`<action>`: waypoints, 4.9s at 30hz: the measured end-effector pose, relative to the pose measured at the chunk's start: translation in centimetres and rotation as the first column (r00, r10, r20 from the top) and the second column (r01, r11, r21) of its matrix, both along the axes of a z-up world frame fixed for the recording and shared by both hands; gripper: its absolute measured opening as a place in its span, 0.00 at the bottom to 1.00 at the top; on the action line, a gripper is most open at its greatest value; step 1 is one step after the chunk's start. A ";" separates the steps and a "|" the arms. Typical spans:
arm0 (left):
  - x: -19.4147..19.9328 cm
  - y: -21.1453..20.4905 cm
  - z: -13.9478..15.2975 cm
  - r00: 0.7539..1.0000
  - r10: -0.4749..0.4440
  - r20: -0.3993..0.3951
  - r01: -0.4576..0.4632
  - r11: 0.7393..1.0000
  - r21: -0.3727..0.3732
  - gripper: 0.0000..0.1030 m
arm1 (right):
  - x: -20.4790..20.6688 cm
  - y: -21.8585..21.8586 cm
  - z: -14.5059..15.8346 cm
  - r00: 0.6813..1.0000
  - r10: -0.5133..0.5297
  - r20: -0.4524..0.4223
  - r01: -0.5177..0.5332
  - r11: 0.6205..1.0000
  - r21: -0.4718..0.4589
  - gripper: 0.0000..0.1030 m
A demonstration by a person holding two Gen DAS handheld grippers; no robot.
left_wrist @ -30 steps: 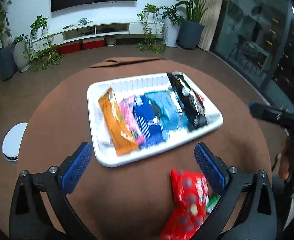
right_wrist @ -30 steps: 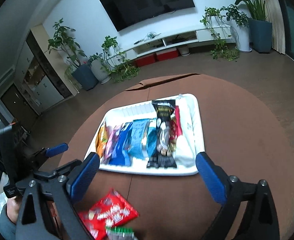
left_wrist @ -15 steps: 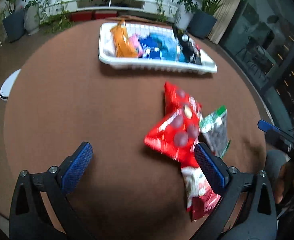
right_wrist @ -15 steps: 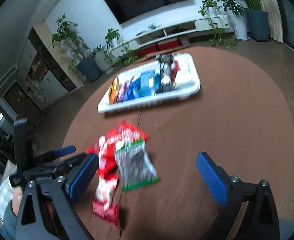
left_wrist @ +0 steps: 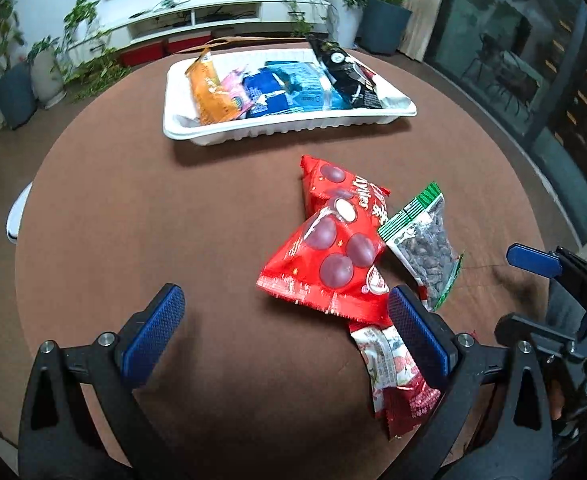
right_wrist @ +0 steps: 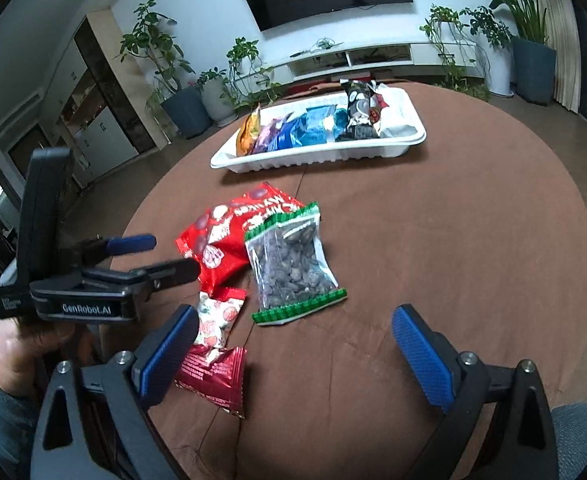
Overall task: Organize snacks
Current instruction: 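Lift both grippers away from the tray toward the remaining snacks, then grasp the red Mylikes bag with the left gripper, then grasp the clear green-edged seed bag with the right gripper while the left holds the Mylikes bag, then carry both bags into the white tray and open both grippers to release them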
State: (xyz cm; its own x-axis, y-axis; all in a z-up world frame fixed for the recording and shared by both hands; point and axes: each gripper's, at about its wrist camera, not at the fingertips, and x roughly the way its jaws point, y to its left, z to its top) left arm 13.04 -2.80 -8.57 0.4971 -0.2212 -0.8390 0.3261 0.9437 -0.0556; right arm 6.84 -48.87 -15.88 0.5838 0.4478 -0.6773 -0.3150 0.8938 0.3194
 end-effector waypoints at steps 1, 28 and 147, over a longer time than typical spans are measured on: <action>0.3 -0.4 0.0 1.000 -0.017 0.000 0.017 1.000 0.026 1.00 | 0.0 0.1 -0.1 1.000 0.004 -0.002 -0.004 1.000 -0.002 0.94; 7.5 -6.6 -0.3 0.991 -0.088 -0.097 0.112 0.953 0.282 1.00 | -0.2 -0.8 -0.4 1.000 -0.015 -0.016 0.015 1.000 0.007 0.93; 27.1 -0.4 1.2 0.997 0.083 -0.010 -0.083 0.986 -0.143 0.44 | 28.9 4.4 3.1 0.987 -0.054 -0.152 0.047 0.998 -0.044 0.35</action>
State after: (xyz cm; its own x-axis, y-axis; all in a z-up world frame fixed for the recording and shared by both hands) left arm 40.12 -3.15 -7.37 0.5155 -0.2974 -0.8036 0.2464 0.9497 -0.1934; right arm 35.72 -44.51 -12.79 0.4933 0.3907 -0.7772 -0.2194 0.9205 0.3234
